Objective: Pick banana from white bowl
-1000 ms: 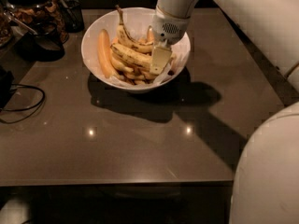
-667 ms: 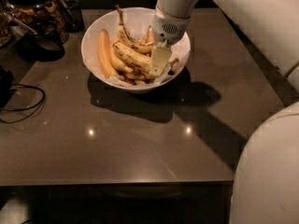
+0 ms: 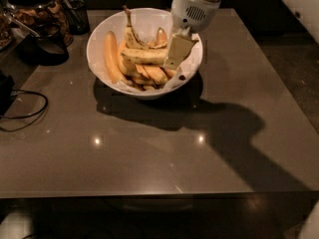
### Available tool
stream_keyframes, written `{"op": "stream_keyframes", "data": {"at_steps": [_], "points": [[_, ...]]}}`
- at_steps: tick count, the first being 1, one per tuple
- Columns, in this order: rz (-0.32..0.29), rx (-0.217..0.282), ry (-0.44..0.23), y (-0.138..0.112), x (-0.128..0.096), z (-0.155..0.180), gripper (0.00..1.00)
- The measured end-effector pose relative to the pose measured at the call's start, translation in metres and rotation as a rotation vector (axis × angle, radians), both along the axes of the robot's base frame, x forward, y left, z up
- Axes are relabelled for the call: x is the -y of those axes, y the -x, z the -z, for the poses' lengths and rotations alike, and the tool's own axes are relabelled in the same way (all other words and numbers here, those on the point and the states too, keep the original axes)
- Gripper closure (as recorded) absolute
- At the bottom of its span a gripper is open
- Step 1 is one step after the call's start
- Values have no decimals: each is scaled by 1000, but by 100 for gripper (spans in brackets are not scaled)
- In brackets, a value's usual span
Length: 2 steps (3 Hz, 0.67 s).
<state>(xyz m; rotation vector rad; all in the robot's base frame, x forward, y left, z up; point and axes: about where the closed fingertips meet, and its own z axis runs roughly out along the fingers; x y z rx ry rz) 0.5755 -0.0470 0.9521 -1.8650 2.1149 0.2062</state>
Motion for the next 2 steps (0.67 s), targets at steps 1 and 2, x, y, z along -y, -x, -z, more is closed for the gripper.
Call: {"op": "stream_keyframes", "data": {"at_steps": [1, 2], "points": [[0, 5, -2, -2, -2, 0, 100], [-21, 41, 4, -5, -11, -8, 100]]}}
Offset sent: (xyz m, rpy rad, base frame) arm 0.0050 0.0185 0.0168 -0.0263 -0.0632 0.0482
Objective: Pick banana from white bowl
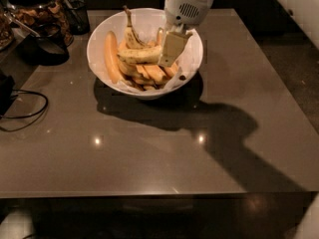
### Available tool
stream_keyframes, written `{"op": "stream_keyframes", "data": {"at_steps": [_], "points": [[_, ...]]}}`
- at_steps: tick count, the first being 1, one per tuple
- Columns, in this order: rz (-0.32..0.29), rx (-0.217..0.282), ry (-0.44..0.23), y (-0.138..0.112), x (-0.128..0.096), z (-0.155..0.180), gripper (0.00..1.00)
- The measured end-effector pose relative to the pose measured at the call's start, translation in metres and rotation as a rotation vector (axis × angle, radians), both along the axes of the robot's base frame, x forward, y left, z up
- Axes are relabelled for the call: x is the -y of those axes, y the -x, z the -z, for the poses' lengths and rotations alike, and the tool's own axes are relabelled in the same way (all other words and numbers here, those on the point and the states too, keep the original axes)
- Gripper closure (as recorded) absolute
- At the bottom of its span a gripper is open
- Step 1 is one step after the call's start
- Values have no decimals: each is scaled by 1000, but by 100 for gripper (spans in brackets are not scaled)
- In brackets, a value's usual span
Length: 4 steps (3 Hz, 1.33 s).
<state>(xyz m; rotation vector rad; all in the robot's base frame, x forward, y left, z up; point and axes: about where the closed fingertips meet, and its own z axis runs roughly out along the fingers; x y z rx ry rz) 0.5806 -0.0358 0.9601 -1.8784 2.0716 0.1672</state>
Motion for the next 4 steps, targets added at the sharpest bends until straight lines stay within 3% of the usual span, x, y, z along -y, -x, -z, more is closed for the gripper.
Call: {"op": "stream_keyframes", "data": {"at_steps": [2, 3, 4], "points": [[-56, 7, -156, 52, -4, -32, 100], [-56, 7, -156, 52, -4, -32, 100], [-39, 4, -180, 84, -6, -39, 100]]}}
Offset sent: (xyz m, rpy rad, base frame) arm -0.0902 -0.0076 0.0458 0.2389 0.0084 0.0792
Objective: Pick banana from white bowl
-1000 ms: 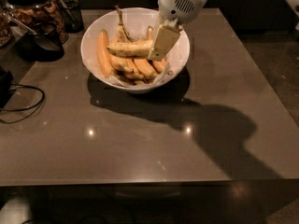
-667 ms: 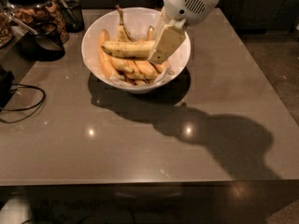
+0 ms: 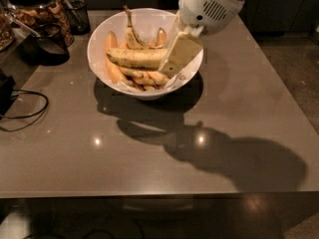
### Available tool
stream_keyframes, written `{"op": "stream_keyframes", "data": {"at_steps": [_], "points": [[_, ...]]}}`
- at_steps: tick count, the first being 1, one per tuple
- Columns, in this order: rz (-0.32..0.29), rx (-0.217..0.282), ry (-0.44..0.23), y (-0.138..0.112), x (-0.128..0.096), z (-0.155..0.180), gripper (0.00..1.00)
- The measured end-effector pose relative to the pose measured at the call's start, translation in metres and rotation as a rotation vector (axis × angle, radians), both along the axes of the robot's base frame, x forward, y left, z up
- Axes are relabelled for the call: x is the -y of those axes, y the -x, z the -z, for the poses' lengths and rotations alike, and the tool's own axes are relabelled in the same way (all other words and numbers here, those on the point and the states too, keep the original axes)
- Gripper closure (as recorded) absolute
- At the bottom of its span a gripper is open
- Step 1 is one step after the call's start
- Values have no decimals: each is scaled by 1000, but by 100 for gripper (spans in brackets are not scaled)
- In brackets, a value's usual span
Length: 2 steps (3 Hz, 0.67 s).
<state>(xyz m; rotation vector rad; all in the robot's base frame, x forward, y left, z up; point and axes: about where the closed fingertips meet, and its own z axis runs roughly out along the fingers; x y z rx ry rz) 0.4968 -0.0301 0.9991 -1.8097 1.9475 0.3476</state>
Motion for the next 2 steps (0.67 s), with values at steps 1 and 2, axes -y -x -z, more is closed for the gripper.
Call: {"op": "stream_keyframes", "data": {"at_steps": [1, 2], "points": [[58, -17, -42, 70, 0, -8, 100], [58, -17, -41, 72, 0, -7, 100]]}}
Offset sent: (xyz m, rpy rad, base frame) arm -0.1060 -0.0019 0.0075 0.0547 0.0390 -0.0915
